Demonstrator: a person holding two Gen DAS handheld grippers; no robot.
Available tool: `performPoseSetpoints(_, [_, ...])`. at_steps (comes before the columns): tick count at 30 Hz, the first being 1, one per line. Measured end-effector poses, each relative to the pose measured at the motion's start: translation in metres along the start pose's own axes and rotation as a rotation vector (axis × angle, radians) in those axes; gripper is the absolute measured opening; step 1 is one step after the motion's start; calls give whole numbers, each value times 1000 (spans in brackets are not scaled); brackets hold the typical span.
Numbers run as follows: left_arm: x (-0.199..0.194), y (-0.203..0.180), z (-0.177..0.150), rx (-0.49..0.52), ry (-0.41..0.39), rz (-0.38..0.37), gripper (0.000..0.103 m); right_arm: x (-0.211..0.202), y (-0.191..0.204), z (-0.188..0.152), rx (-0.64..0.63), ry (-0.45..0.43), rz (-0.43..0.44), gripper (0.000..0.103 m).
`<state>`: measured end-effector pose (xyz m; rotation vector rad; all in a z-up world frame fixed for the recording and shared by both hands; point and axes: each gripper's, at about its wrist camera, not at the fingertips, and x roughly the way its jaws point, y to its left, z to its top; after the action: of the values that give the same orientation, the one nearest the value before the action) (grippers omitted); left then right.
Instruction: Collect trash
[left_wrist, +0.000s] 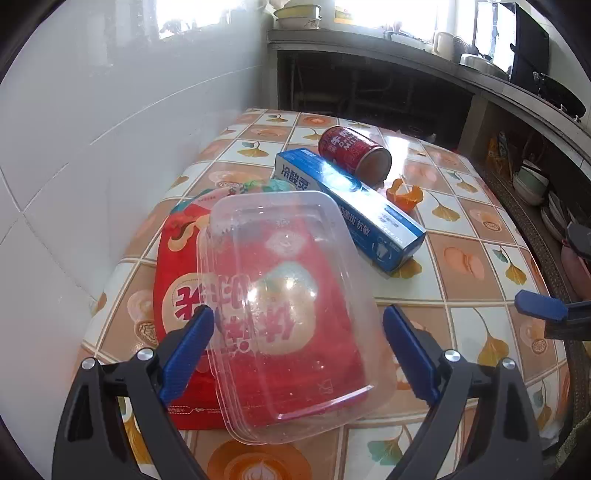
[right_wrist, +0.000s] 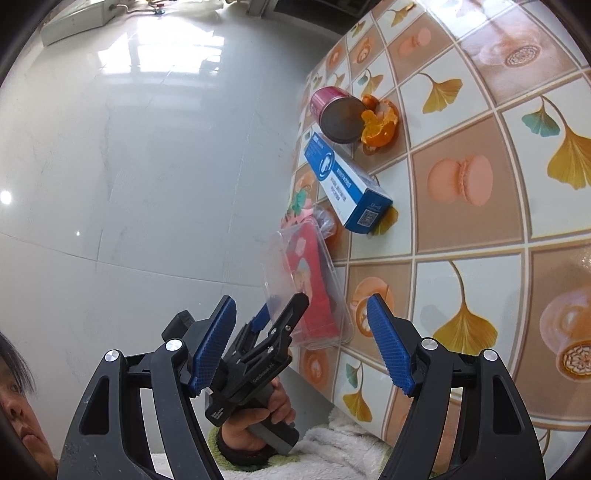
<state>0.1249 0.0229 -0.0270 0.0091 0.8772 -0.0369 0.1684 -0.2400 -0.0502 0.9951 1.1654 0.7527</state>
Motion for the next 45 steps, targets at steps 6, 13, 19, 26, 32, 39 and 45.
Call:
performPoseSetpoints(6, [-2,7,0,2,-6,-43,89,11,17,7,-55,12,-74,71])
performPoseSetpoints(13, [-11,27,-1,-50,-21,-114,87,29,66,59,-272,-9,-261,71])
performPoseSetpoints(19, [-18,45,1,-99,-45,-155,86,71,88,121,-416,-4,-440,71])
performPoseSetpoints(26, [-29,60,8,-136,-89,-247,85,128,81,181,-433,51,-578,71])
performPoseSetpoints(32, [-34,66,15,-170,-116,-320,85,161,60,206,-371,131,-618,71])
performPoseSetpoints(39, [-27,67,20,-162,-94,-309,84,180,48,212,-363,180,-675,71])
performPoseSetpoints(45, [-18,66,20,-156,-44,-291,84,186,38,214,-349,177,-703,67])
